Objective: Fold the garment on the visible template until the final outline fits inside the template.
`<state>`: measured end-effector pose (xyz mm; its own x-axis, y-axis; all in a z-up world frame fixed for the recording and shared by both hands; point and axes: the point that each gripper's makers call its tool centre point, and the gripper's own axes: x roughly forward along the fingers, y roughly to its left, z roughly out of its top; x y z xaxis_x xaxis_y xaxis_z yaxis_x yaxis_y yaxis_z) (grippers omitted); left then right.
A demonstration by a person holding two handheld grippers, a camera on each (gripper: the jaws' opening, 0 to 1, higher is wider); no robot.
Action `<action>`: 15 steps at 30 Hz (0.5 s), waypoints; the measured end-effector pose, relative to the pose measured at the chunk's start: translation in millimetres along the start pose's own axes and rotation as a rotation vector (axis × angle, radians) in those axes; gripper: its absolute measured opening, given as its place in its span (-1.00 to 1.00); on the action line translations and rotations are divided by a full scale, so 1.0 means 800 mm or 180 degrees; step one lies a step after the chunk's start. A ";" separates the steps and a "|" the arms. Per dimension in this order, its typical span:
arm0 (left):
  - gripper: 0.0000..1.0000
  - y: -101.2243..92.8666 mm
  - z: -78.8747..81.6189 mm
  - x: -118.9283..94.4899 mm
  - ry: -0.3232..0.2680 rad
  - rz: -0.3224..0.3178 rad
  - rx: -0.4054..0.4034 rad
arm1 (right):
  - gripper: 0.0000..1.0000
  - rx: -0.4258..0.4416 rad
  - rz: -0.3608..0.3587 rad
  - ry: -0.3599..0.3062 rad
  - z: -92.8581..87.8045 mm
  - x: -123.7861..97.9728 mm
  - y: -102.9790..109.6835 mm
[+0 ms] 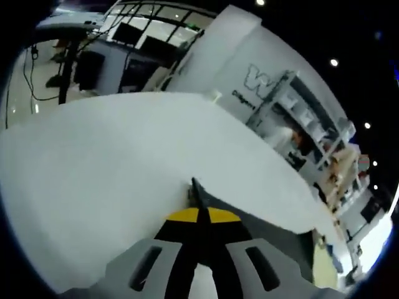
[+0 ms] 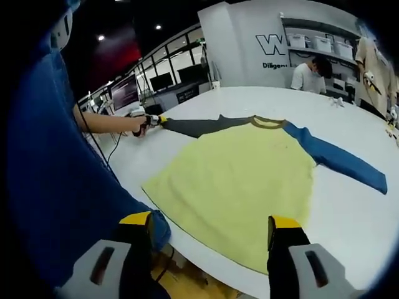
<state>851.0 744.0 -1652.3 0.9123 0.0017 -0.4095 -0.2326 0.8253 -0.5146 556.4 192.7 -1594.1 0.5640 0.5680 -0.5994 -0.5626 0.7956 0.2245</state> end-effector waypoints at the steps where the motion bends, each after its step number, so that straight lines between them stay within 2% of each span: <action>1: -1.00 -0.012 0.009 -0.003 -0.0067 -0.0070 0.0095 | 0.45 0.0006 0.0003 -0.0007 -0.001 0.000 -0.001; 2: -1.00 -0.015 0.011 -0.003 -0.0077 -0.0097 0.0128 | 0.45 0.0008 0.0005 -0.0010 -0.002 0.000 -0.001; 4: -1.00 -0.040 0.025 -0.009 -0.0156 -0.0267 0.0269 | 0.45 0.0017 0.0011 -0.0020 -0.005 -0.001 -0.003; 5: -1.00 -0.065 0.039 -0.020 -0.0274 -0.0426 0.0274 | 0.45 0.0026 0.0022 -0.0028 -0.006 -0.001 -0.005; 7: -1.00 -0.090 0.052 -0.025 -0.0335 -0.0602 0.0279 | 0.44 0.0028 0.0031 -0.0034 -0.006 -0.002 -0.006; 9: -1.00 -0.112 0.061 -0.038 -0.0392 -0.0719 0.0406 | 0.44 0.0021 0.0037 -0.0032 -0.006 -0.003 -0.007; 10: -1.00 -0.134 0.069 -0.049 -0.0453 -0.0871 0.0491 | 0.43 0.0020 0.0041 -0.0041 -0.006 -0.004 -0.008; 13: -1.00 -0.184 0.079 -0.069 -0.0477 -0.1231 0.0609 | 0.43 0.0031 0.0054 -0.0076 -0.005 -0.004 -0.009; 15: -1.00 -0.220 0.077 -0.082 -0.0442 -0.1451 0.0764 | 0.42 0.0042 0.0069 -0.0089 -0.007 -0.004 -0.009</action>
<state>853.0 633.5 -1488.8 0.9426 -0.3260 -0.0727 0.2668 0.8657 -0.4235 555.5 184.0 -1597.8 0.5685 0.5906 -0.5727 -0.5670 0.7857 0.2474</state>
